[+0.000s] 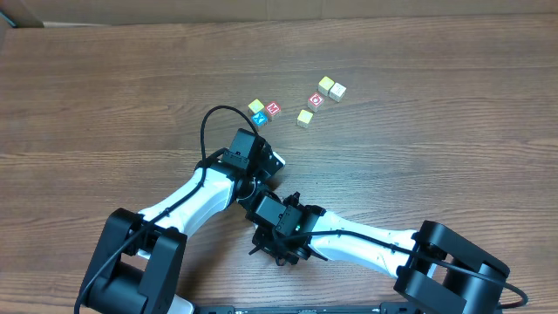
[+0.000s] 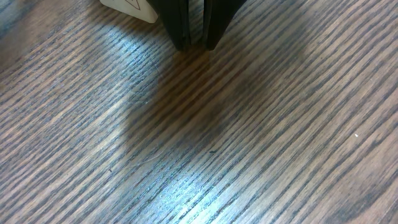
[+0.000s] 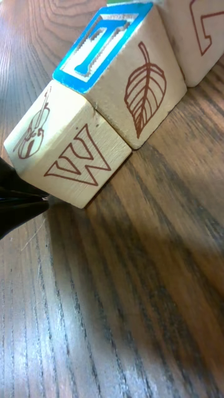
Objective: Flip 5 blocks
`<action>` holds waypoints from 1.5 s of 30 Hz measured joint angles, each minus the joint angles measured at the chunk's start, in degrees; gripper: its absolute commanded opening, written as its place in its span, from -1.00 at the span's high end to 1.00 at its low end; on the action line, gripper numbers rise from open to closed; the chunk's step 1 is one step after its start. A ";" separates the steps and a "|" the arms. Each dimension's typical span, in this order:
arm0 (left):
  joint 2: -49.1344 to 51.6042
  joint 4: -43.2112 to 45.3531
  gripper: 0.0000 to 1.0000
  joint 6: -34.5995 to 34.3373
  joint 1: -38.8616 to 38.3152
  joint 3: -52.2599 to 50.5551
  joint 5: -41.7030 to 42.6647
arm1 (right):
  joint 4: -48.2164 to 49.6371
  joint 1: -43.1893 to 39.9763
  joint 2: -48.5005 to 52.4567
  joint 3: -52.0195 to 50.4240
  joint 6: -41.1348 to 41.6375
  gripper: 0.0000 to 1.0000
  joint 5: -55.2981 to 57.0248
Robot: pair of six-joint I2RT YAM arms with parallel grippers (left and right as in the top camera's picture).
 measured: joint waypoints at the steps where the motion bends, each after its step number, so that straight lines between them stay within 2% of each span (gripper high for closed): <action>1: 0.00 0.02 0.92 0.00 -0.07 0.00 -0.02 | 0.02 -0.02 0.00 0.00 0.07 0.92 0.02; 45: 0.26 1.38 0.91 0.02 -1.14 0.00 0.02 | 1.38 0.26 0.00 0.00 1.75 0.92 -1.27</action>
